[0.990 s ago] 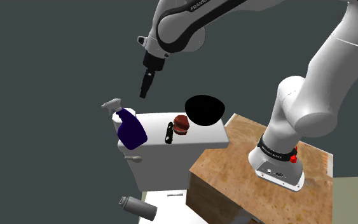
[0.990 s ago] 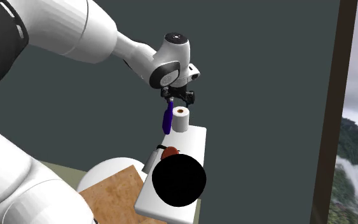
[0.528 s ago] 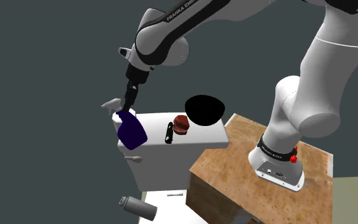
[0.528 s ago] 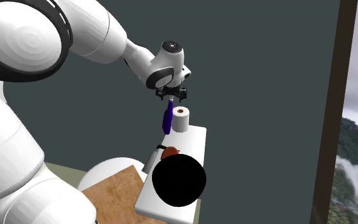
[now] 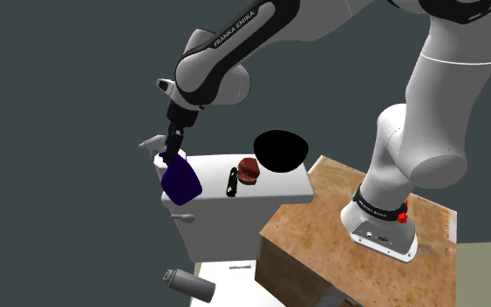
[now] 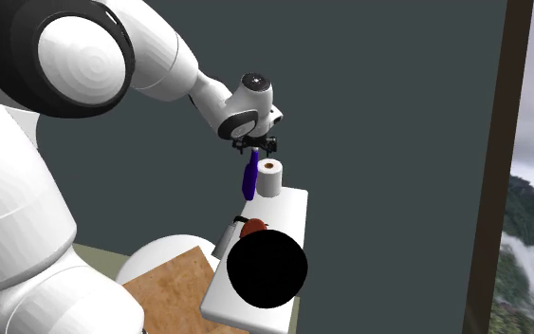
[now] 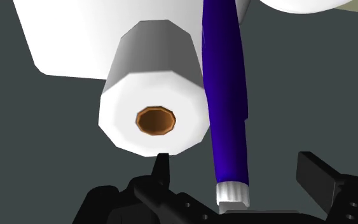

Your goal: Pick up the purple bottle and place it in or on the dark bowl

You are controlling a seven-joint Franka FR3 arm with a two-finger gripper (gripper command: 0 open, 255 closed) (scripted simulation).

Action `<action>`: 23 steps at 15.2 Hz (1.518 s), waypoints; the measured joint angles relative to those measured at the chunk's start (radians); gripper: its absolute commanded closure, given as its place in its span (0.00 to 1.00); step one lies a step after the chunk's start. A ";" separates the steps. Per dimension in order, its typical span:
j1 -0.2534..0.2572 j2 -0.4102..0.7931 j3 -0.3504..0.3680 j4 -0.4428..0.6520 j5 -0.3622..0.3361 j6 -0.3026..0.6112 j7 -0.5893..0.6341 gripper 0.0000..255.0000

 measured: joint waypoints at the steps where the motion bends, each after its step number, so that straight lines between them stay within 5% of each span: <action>1: 0.000 0.003 0.000 0.002 0.001 0.001 -0.001 0.00; 5: 0.000 0.006 0.001 0.003 0.003 0.004 -0.002 0.00; 6: 0.000 0.006 0.001 0.003 0.003 0.004 -0.003 1.00; 16: 0.001 0.006 0.001 0.003 0.003 0.004 -0.002 1.00; 23: 0.001 -0.040 -0.009 0.024 -0.056 -0.057 0.059 1.00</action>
